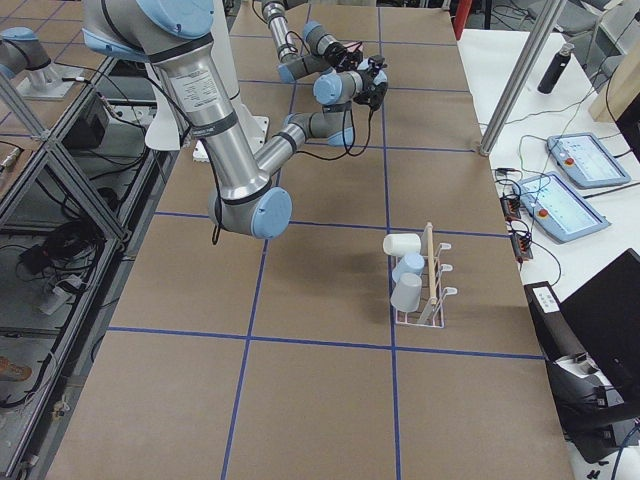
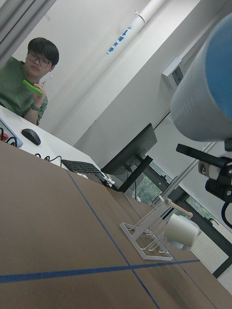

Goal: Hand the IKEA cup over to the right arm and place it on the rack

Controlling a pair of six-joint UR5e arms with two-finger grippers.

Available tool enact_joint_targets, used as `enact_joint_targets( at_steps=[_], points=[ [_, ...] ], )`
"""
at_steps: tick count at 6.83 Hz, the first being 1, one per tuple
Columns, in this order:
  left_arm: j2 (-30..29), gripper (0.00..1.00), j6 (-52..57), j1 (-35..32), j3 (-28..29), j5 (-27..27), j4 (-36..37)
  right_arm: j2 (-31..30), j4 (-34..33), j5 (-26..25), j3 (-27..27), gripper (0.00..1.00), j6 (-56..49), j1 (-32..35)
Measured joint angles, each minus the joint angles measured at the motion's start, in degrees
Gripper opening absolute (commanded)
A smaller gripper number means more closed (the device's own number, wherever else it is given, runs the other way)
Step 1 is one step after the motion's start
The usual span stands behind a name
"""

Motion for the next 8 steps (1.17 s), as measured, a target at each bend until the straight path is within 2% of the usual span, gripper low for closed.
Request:
enact_joint_targets(
  at_steps=[3, 4, 5, 6, 7, 8],
  points=[
    [-0.6, 0.0, -0.1, 0.2, 0.2, 0.0, 0.1, 0.0, 0.0, 0.0, 0.0, 0.99, 0.0, 0.0],
    [-0.8, 0.0, 0.0, 0.5, 0.2, 0.0, 0.1, 0.0, 0.0, 0.0, 0.1, 0.6, 0.0, 0.0],
    [-0.8, 0.32, 0.0, 0.7, 0.2, 0.0, 0.1, 0.0, 0.0, 0.0, 0.1, 0.01, 0.0, 0.0],
    [-0.8, 0.79, 0.0, 0.7, 0.1, 0.0, 0.2, -0.1, 0.0, 0.1, 0.0, 0.0, -0.2, 0.0],
    [-0.9, 1.0, 0.1, 0.7, -0.1, 0.0, 0.2, -0.3, 0.0, 0.3, 0.0, 0.0, -0.6, 0.1],
    [-0.8, 1.0, 0.2, 0.6, -0.2, 0.0, 0.3, -0.4, 0.1, 0.5, 0.0, 0.0, -0.9, 0.2]
  ],
)
